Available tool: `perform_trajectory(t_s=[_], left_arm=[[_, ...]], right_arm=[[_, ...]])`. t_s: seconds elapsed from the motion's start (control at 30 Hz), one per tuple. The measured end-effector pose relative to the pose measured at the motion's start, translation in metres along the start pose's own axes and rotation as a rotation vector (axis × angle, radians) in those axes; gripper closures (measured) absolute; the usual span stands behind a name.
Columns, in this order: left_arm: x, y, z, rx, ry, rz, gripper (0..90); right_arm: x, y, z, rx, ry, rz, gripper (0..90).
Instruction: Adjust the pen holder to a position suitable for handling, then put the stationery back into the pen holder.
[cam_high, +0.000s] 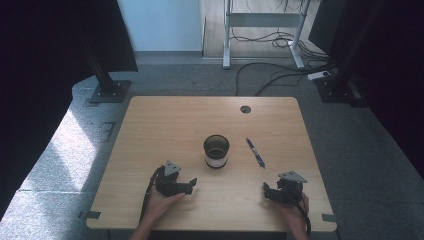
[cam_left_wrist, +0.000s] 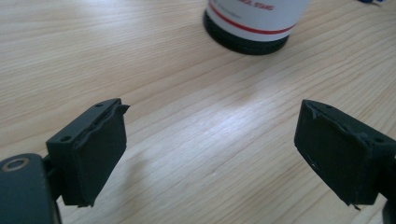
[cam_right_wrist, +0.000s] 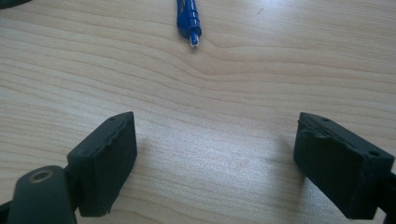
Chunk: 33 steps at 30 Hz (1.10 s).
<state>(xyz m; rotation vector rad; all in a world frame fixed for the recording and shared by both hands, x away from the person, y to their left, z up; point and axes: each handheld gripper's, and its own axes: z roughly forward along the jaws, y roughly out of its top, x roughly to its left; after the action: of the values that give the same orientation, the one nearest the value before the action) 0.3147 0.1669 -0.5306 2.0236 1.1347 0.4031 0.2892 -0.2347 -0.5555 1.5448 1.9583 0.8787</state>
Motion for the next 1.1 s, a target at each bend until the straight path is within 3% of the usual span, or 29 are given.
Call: perform_trajectory(t_s=[0.23, 0.4, 0.53, 0.83, 0.93, 1.1], left_arm=[[0.009, -0.008, -0.008, -0.042, 0.013, -0.033, 10.7], [0.01, -0.01, -0.011, -0.076, 0.019, -0.021, 10.8], [0.01, -0.01, -0.011, -0.074, 0.006, -0.018, 10.8], [0.013, -0.011, -0.013, -0.084, 0.011, -0.021, 11.3], [0.013, -0.011, -0.016, -0.092, -0.002, -0.018, 11.3], [0.011, -0.011, -0.018, -0.098, -0.018, -0.017, 11.8]], right_arm=[[0.0, 0.001, 0.0, 0.005, 0.008, -0.007, 12.4], [0.001, 0.001, 0.001, 0.004, -0.001, 0.005, 12.8], [0.002, 0.003, -0.001, 0.006, -0.016, 0.03, 16.6], [0.008, 0.015, -0.006, -0.049, 0.01, 0.026, 18.6], [0.007, 0.022, -0.007, -0.083, 0.046, 0.048, 21.4], [0.006, 0.035, -0.006, -0.085, 0.042, 0.063, 24.9]])
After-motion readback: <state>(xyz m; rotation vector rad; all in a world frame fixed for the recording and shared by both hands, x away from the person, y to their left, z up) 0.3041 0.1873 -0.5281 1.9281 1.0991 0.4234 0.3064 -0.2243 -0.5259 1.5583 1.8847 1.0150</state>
